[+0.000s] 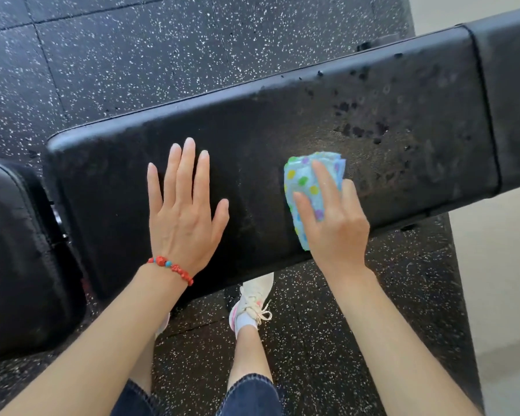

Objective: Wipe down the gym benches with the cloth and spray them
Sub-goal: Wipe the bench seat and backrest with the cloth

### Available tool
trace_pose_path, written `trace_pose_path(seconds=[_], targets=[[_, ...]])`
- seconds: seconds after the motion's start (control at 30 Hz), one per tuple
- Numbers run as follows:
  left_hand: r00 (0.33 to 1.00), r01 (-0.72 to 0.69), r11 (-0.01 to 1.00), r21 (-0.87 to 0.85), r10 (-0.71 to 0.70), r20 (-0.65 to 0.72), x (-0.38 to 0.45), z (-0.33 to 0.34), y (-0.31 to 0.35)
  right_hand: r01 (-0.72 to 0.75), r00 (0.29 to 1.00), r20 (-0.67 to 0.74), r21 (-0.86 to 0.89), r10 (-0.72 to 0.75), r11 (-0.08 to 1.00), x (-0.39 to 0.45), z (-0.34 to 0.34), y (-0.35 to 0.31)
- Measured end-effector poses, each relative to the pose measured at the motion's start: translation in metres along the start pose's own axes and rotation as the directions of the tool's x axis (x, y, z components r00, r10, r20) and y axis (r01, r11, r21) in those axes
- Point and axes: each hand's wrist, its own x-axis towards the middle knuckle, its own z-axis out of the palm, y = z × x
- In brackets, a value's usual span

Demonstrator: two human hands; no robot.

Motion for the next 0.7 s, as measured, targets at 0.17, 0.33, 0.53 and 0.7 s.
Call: trace_pose_path(seconds=[0.17, 0.33, 0.53, 0.7], targets=[[0.998, -0.057, 0.998, -0.030, 0.056, -0.031, 0.020, 0.003, 0.036, 0.006, 1.000, -0.031, -0.041, -0.008, 0.999, 0.014, -0.012, 0.046], [0.999, -0.042, 0.998, -0.040, 0.043, 0.009, 0.042, 0.014, 0.064, -0.382, 0.921, -0.060, 0.048, 0.385, 0.923, 0.032, -0.033, 0.091], [0.999, -0.009, 1.000, -0.008, 0.009, 0.037, 0.042, 0.020, 0.066, -0.107, 0.994, -0.027, 0.019, 0.107, 0.994, 0.016, -0.012, 0.037], [0.999, 0.000, 1.000, -0.003, 0.000, 0.039, 0.043, 0.019, 0.066, 0.025, 1.000, -0.009, -0.034, -0.025, 0.999, 0.049, -0.024, 0.080]])
